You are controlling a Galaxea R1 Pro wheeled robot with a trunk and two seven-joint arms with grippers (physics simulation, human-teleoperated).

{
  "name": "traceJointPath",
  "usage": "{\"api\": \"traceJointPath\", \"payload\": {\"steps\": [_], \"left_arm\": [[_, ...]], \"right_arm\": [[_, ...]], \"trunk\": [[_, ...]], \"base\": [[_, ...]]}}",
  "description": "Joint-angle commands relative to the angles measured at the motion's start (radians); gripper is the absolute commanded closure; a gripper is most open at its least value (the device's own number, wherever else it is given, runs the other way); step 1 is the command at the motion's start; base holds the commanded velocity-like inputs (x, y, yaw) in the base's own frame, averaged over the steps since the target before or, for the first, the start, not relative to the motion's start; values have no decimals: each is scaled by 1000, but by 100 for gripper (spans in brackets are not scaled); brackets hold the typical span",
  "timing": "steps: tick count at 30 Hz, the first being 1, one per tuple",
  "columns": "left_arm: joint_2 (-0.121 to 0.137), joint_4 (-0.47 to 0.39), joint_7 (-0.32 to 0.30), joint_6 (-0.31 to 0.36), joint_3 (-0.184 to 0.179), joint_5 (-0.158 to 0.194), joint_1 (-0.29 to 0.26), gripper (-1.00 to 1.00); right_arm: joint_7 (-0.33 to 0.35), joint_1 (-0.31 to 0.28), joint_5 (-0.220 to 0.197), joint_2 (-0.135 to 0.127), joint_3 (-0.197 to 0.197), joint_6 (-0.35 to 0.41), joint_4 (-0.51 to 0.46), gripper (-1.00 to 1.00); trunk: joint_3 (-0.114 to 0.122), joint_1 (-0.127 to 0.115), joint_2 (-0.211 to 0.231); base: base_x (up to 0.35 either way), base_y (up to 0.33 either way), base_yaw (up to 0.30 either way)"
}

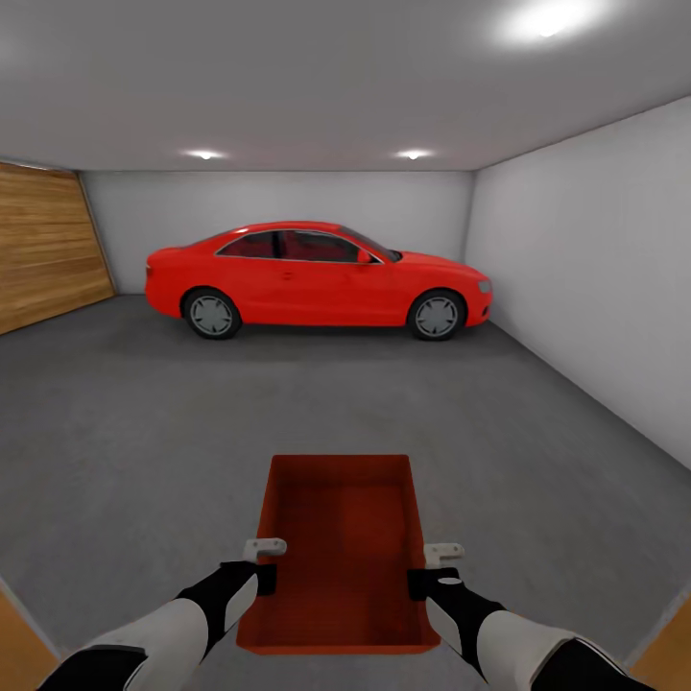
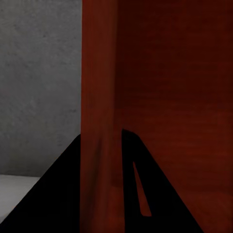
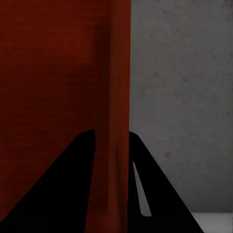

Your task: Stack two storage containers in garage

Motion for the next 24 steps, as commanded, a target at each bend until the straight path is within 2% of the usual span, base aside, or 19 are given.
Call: {"api": "traceJointPath", "payload": {"steps": [1,24], "left_arm": [[-1,-6,5,-2,1,0,-1,100],[1,-6,5,-2,1,0,-1,100]], "right_arm": [[1,0,-25,8,18,-1,3,100],[1,0,-25,7,18,0,4,100]], "trunk": [[-1,1,-2],[-1,1,-2]], "base": [[320,0,0],[320,0,0]]}}
